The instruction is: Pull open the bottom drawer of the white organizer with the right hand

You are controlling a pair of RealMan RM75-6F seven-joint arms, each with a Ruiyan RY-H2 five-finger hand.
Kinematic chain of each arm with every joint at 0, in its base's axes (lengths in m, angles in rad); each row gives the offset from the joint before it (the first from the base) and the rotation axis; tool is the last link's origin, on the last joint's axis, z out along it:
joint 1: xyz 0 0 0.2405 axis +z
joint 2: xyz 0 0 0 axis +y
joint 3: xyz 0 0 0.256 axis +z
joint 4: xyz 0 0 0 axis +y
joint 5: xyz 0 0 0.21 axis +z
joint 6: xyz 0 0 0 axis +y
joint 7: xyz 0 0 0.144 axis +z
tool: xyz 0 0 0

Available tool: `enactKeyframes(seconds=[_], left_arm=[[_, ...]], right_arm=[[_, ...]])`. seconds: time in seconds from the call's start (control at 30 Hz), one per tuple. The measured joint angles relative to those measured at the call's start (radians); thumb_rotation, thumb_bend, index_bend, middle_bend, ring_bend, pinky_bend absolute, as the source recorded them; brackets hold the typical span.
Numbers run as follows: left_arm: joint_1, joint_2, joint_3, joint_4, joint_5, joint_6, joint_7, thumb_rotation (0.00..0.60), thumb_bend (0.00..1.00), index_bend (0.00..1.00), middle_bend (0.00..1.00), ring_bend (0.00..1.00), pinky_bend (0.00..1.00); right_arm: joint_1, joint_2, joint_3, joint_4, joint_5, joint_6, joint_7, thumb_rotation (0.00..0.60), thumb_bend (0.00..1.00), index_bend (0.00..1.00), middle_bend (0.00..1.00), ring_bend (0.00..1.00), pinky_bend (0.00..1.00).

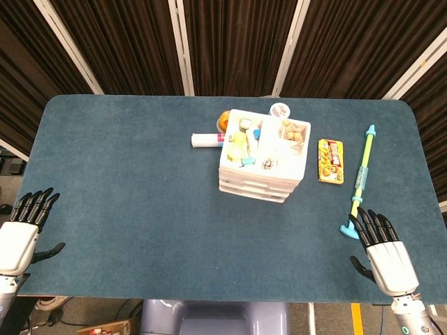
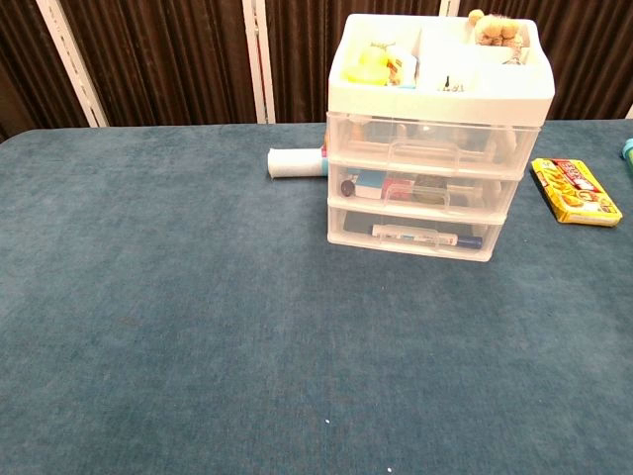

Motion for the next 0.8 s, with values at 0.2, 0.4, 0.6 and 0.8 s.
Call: enactKeyframes(seconds=[0.2,0.4,0.6,0.8], left_arm=[[0.001,0.000,-0.001,0.001,0.002,0.003,0.001,0.600,0.04,0.00,0.00,0.00,0.03],[0.000,-0.001,-0.001,0.002,0.001,0.002,0.000,0.600,0.05,0.00,0.00,0.00,0.03],[-0.001,0.000,-0.002,0.004,-0.003,-0.001,-0.007,0.600,0.04,0.00,0.00,0.00,0.03],[0.000,0.001,-0.001,0.002,0.004,0.004,-0.006,0.600,0.04,0.00,0.00,0.00,0.03]], right_arm=[[-0.001,0.000,0.005,-0.004,-0.001,-0.010,0.002,0.600,0.27,0.00,0.00,0.00,0.12],[0.001,0.001,0.009,-0.038,0.014,-0.030,0.021,0.600,0.27,0.00,0.00,0.00,0.13],[0.019,0.009,0.025,-0.151,0.071,-0.091,0.064,0.600,0.29,0.00,0.26,0.27,0.45],[0.061,-0.007,0.068,-0.306,0.167,-0.179,0.128,0.600,0.42,0.00,0.79,0.79,0.87]])
